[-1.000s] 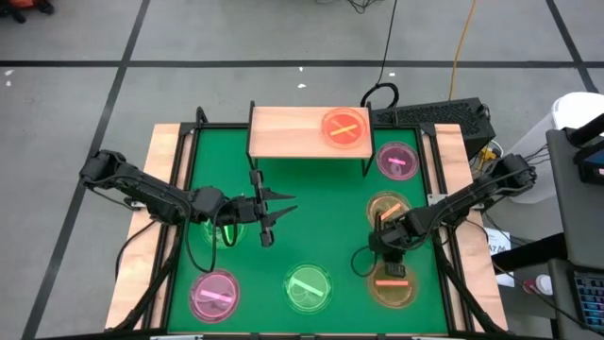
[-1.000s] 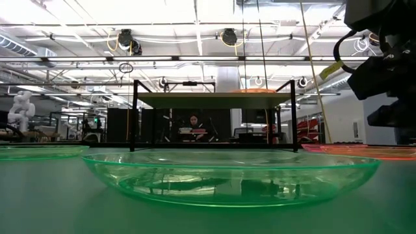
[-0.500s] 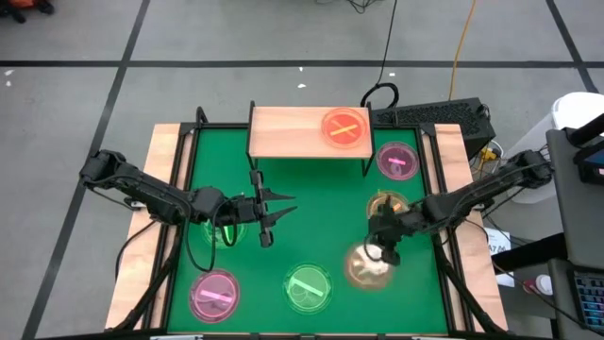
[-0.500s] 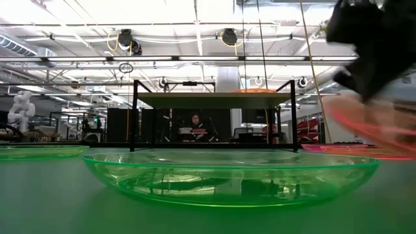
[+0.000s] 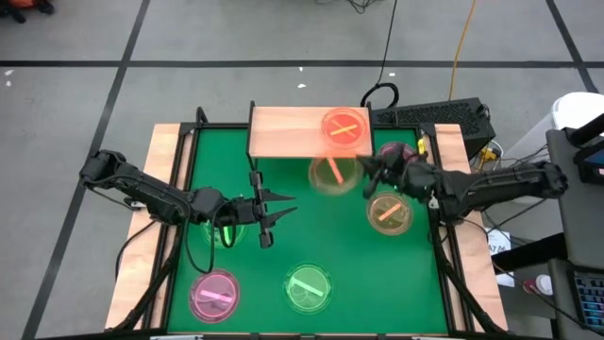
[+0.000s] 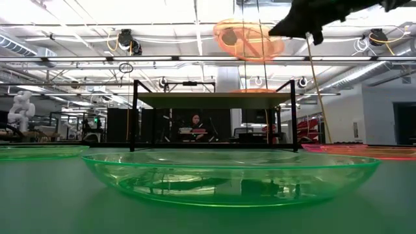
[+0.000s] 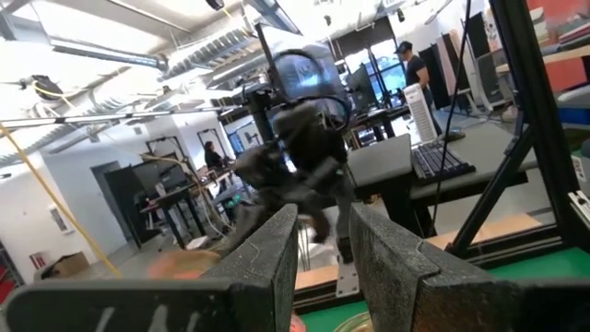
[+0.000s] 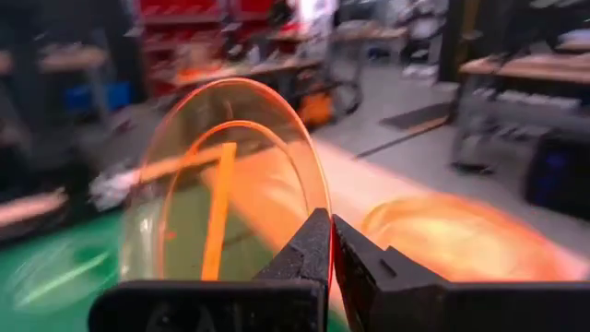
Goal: Place and stack plates onto a shelf
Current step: Stack the orange plate on top of the orange plate on the shelf
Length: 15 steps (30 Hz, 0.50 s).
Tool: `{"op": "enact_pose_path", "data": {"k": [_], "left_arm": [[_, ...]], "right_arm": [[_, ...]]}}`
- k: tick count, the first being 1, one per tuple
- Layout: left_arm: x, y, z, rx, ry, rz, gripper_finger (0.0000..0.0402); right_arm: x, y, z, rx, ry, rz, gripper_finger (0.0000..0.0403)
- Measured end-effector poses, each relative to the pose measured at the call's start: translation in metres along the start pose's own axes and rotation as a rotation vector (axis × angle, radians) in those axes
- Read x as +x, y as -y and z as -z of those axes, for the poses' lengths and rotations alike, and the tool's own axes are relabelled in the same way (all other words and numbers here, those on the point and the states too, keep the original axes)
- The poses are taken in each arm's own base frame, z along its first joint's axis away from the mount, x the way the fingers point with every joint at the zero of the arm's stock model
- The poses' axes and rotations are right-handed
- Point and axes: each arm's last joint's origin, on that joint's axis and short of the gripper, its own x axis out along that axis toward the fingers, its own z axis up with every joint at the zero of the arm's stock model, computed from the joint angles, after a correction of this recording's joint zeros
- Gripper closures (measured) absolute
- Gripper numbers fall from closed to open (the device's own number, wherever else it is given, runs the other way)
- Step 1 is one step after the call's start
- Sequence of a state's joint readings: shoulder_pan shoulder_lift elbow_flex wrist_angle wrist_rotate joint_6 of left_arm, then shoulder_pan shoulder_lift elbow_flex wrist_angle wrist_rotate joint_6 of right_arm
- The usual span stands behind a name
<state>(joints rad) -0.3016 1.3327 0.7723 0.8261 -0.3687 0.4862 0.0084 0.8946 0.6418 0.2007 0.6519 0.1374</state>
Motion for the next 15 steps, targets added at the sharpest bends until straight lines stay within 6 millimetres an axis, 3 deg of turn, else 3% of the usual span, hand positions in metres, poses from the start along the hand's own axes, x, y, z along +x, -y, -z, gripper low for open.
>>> {"op": "enact_pose_path", "data": {"k": [8, 15], "left_arm": [[0.0, 0.0, 0.0, 0.0, 0.0, 0.0, 0.0293], [0.001, -0.003, 0.001, 0.009, -0.002, -0.01, 0.0293]], "right_arm": [[0.033, 0.053, -0.006, 0.036, 0.037, 0.251, 0.0403], [0.06, 0.093, -0.016, 0.14, -0.037, 0.224, 0.0403]]}}
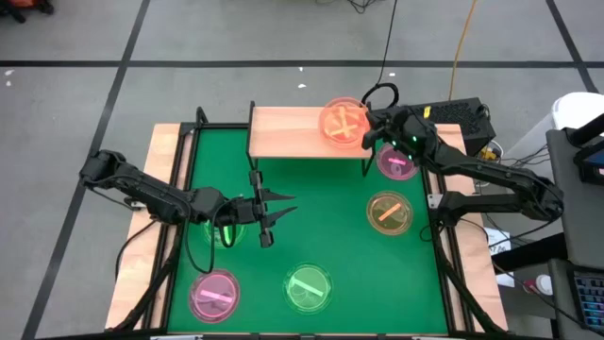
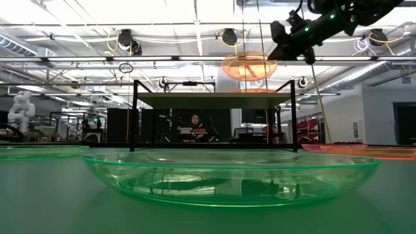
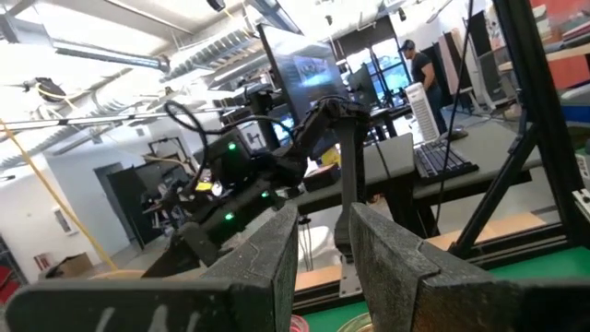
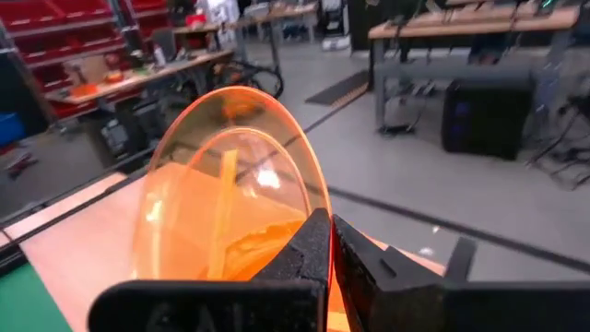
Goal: Place and stack plates onto a shelf
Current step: Stack the orange plate on top of the orange plate on the shelf
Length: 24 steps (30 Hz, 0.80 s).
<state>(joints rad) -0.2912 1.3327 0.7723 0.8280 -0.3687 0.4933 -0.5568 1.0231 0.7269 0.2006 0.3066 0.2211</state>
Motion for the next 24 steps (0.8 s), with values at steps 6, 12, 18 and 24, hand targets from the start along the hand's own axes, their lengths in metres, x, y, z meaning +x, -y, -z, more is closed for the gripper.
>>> {"op": "enact_pose_path", "data": {"k": [6, 12, 18, 24], "left_arm": [[0.001, -0.003, 0.002, -0.03, -0.005, -0.012, 0.0293], [0.001, -0.003, 0.001, -0.035, -0.005, -0.01, 0.0293], [0.001, -0.003, 0.002, -0.057, -0.005, -0.01, 0.0293], [0.001, -0.003, 0.002, -0.057, -0.005, -0.01, 0.0293]], "right_arm": [[0.022, 0.011, 0.012, -0.013, -0.113, 0.015, 0.0403], [0.033, 0.014, 0.023, -0.024, -0.171, 0.041, 0.0403], [0.033, 0.014, 0.023, -0.055, -0.169, 0.046, 0.04], [0.033, 0.019, 0.022, -0.057, -0.16, 0.086, 0.0374]]}}
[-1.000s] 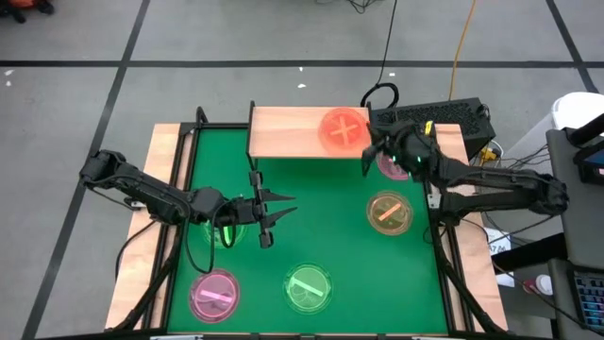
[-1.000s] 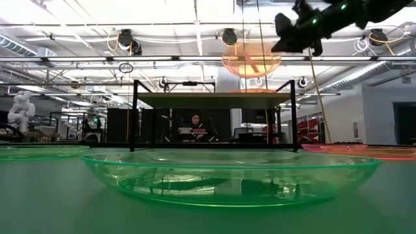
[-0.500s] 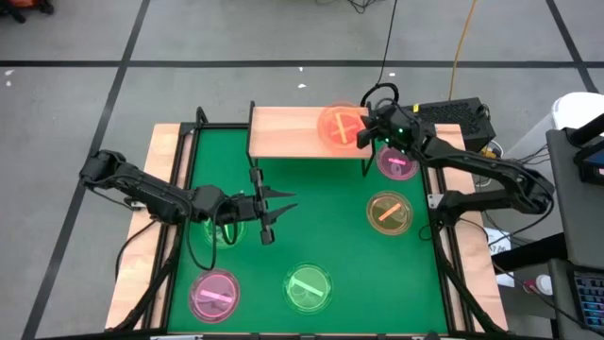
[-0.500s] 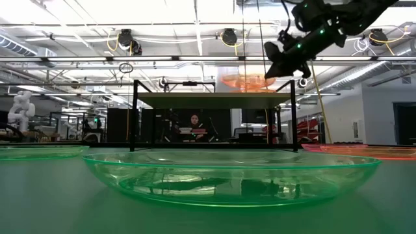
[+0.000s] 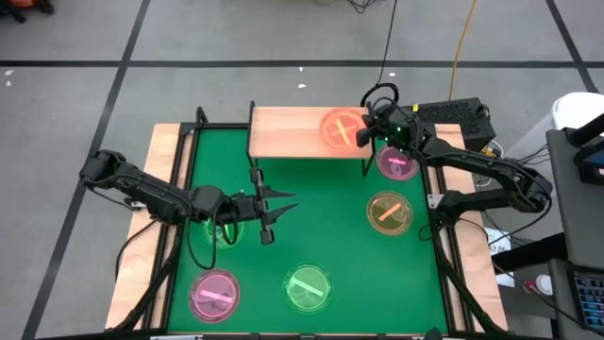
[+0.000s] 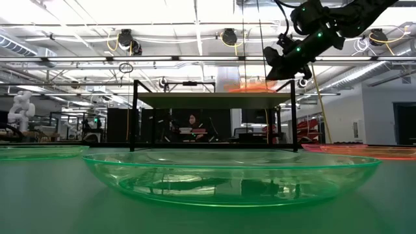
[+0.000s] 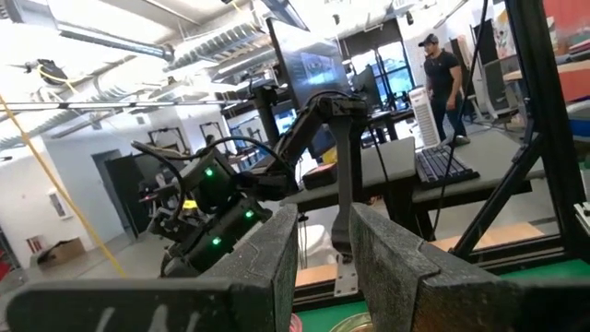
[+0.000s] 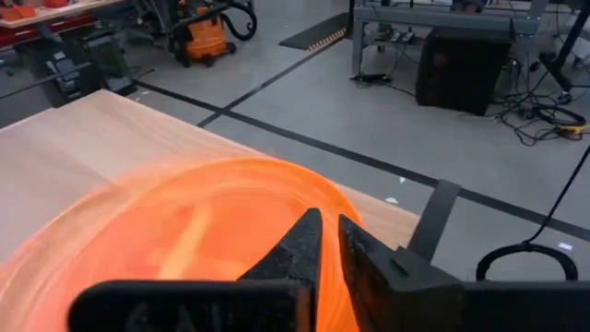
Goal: Place and stack plates onto a shelf
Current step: Stack the orange plate on top of the orange plate on the shelf
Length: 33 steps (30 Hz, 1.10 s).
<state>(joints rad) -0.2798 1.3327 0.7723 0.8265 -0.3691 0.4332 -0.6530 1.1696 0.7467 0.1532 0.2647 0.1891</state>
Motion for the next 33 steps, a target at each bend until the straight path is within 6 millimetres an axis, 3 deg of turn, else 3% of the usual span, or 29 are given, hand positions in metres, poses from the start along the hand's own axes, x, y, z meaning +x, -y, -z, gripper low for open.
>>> {"op": "enact_pose_path", "data": {"k": [12, 14, 18, 21, 24, 31, 33], "left_arm": [[0.0, 0.0, 0.0, 0.0, 0.0, 0.001, 0.0293], [0.0, 0.0, 0.0, 0.0, -0.001, 0.001, 0.0293], [0.0, 0.0, 0.001, 0.002, -0.005, 0.003, 0.0293], [0.0, 0.0, 0.001, 0.006, -0.006, 0.002, 0.0293], [0.0, -0.001, 0.001, 0.005, -0.006, 0.0, 0.0293], [0.0, -0.001, 0.001, 0.006, -0.007, -0.001, 0.0293], [0.0, -0.001, 0.001, 0.006, -0.007, -0.001, 0.0293]], "right_arm": [[-0.001, 0.001, -0.003, -0.031, 0.016, -0.024, 0.0276], [-0.005, -0.002, -0.006, -0.056, 0.027, -0.141, 0.0265], [-0.016, -0.016, -0.012, -0.123, 0.057, -0.572, 0.0261], [-0.024, -0.031, -0.01, -0.182, 0.055, -0.806, 0.0269], [-0.026, -0.041, -0.002, -0.233, 0.007, -0.858, 0.029], [-0.019, -0.041, 0.018, -0.327, -0.133, -0.696, 0.0388], [-0.018, -0.04, 0.02, -0.344, -0.145, -0.646, 0.0396]]}}
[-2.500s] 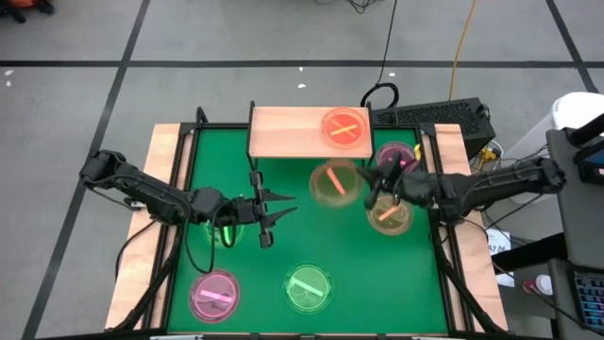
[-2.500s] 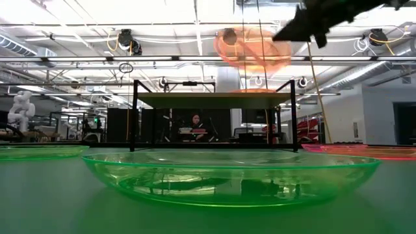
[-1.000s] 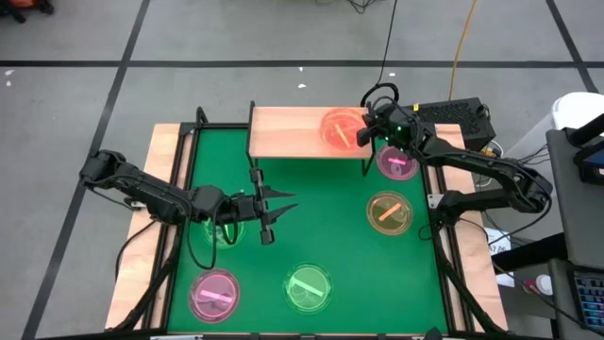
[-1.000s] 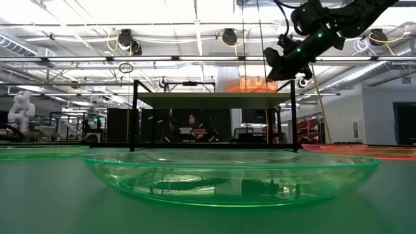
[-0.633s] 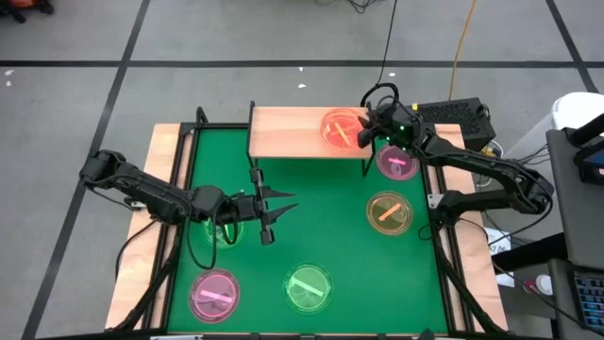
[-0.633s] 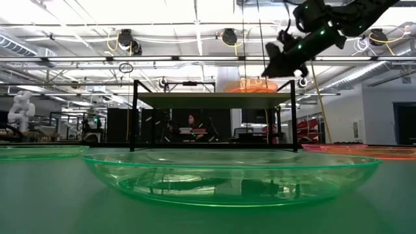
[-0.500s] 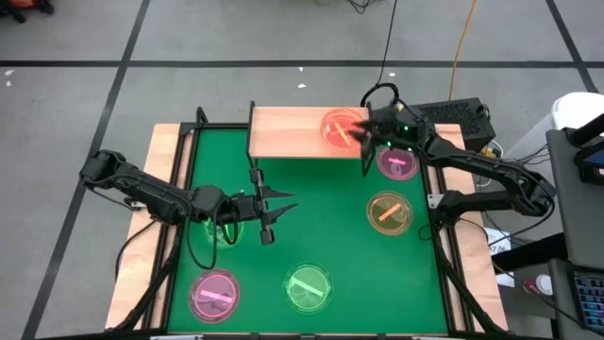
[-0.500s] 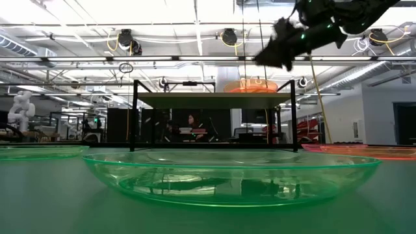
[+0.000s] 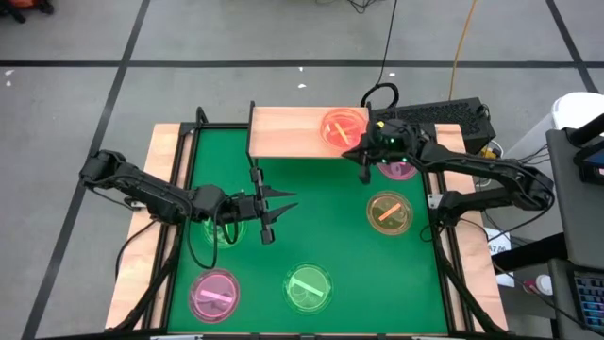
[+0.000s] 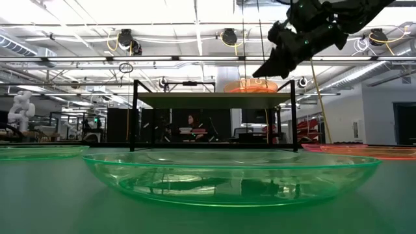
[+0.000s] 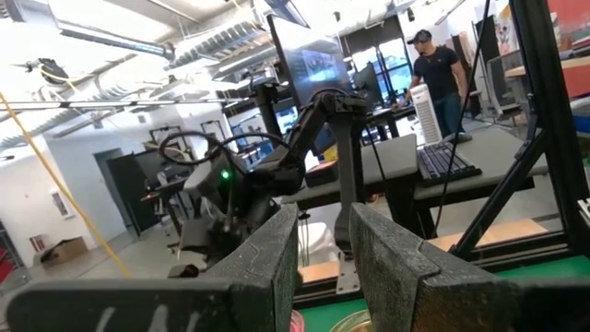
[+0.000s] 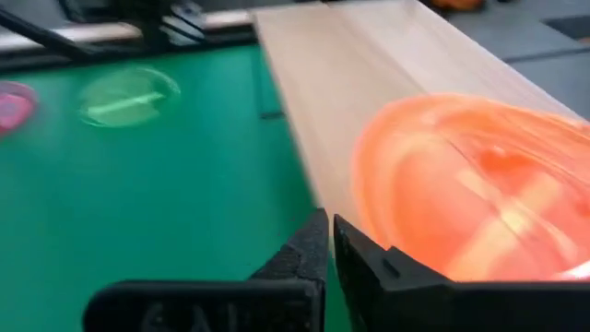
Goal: Place and stack plates onto a shelf
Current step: Stack the orange plate on top of the orange plate on the shelf, then stack the pink plate on top of the orange plate on the shelf
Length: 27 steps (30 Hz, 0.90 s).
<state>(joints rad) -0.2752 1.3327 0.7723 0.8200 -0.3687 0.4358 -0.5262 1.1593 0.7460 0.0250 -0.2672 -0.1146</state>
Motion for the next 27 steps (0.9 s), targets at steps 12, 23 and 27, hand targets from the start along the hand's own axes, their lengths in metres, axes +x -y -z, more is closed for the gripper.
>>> {"op": "enact_pose_path", "data": {"k": [12, 23, 27], "left_arm": [[0.0, 0.0, 0.0, -0.001, 0.0, 0.0, 0.0293], [0.0, 0.001, 0.002, -0.137, -0.024, 0.009, 0.0293], [-0.001, 0.004, 0.007, -0.101, -0.076, 0.032, 0.0293]], "right_arm": [[-0.001, 0.009, 0.001, 0.052, -0.013, 0.211, 0.0402], [-0.013, -0.011, -0.015, 0.005, 0.107, 0.047, 0.0403], [-0.033, -0.032, -0.026, -0.038, 0.185, -0.018, 0.0403]]}}
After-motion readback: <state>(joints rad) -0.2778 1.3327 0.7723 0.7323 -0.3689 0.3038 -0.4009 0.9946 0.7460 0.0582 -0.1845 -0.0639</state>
